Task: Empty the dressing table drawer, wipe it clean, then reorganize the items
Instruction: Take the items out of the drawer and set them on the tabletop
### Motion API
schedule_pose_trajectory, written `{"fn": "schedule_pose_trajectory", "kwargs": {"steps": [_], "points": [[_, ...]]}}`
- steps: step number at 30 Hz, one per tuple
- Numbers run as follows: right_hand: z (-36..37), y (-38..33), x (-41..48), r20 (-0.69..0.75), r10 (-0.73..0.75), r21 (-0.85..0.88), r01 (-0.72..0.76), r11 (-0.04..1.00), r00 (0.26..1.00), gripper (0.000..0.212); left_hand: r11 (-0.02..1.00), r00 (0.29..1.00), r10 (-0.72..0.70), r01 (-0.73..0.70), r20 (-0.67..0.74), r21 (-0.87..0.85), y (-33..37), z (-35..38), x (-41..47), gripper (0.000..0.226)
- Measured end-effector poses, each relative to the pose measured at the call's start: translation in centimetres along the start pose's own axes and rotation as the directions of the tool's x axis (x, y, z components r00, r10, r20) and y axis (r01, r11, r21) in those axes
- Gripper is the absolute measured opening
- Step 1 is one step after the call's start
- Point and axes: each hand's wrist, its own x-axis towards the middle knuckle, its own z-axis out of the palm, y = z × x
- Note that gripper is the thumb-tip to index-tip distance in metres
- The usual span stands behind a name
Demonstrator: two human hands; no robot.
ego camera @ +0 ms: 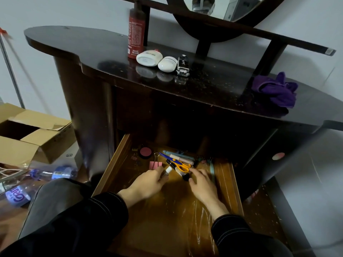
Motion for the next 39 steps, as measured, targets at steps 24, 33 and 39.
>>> {"fn": "schedule_pose_trajectory", "kwargs": {"steps": [24, 33, 39], "points": [[-7.2, -4.9, -5.8, -0.359, -0.180, 0.082, 0.223, 0.971, 0.916, 0.007, 0.992, 0.971, 0.086, -0.104, -0.221, -0.067, 2.2, -2.9, -2.2, 0.007], [-23.2, -15.7, -10.4, -0.616, -0.545, 0.177, 0.774, 0.608, 0.569, 0.011, 0.881, 0.691, 0.319, -0.469, -0.649, -0.066, 10.0, -17.1, -6.2, 0.012], [-26.2, -21.1, -3.4, -0.561, -0.280, 0.608, 0.617, 0.499, 0.779, 0.012, 0.931, 0.552, 0.294, -0.351, -0.780, 0.102, 11.3, -25.9, -3.1, 0.012]]}}
